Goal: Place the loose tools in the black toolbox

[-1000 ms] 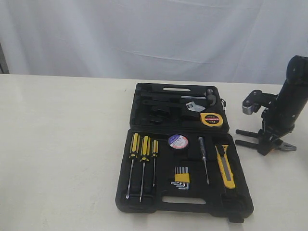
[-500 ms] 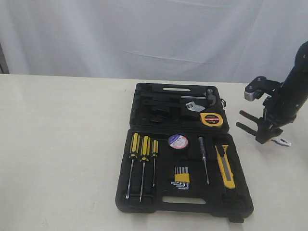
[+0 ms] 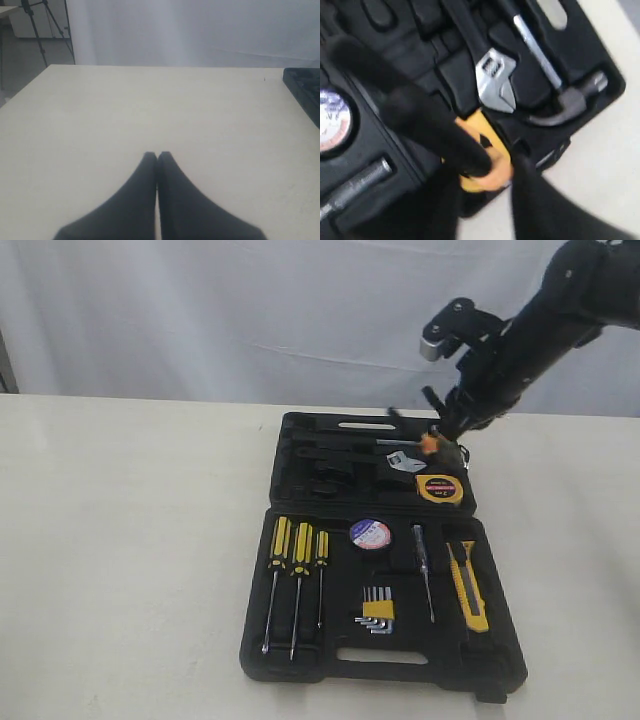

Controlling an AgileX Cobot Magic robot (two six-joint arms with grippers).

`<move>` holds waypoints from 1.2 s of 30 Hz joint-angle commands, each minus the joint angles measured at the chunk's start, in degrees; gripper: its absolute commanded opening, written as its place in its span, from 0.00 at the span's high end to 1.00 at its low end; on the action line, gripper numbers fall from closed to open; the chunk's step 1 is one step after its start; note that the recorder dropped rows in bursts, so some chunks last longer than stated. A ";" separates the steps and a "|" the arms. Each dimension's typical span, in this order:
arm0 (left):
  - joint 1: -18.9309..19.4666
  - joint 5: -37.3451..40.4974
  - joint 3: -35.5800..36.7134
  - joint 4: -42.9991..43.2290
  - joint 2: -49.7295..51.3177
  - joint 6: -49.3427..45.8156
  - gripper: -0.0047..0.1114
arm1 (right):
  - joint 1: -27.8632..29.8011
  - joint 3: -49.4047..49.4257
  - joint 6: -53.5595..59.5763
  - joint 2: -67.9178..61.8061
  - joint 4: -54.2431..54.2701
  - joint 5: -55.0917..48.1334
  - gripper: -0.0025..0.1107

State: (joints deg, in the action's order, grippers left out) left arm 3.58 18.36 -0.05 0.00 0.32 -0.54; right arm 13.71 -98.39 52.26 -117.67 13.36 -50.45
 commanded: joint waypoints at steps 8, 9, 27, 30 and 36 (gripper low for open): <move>-0.33 -0.06 0.05 0.00 -0.32 0.12 0.96 | -7.71 -6.40 -0.42 -3.28 4.71 3.65 0.98; -0.33 -0.06 0.05 0.00 -0.32 0.12 0.96 | -8.03 -6.44 -0.42 -3.75 4.59 3.76 0.98; -0.33 -0.06 0.05 0.00 -0.32 0.12 0.96 | -5.53 -6.82 -16.30 -6.19 4.04 9.52 0.98; -0.33 -0.06 0.05 0.00 -0.32 0.12 0.96 | -3.46 -6.82 -19.40 -4.26 2.58 8.34 0.98; -0.33 -0.06 0.05 0.00 -0.32 0.12 0.96 | -0.94 -5.53 -20.14 0.66 -1.05 1.64 0.98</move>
State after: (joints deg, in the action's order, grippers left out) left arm 3.58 18.36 -0.05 0.00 0.32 -0.54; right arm 12.04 -104.72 32.78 -119.61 13.32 -45.90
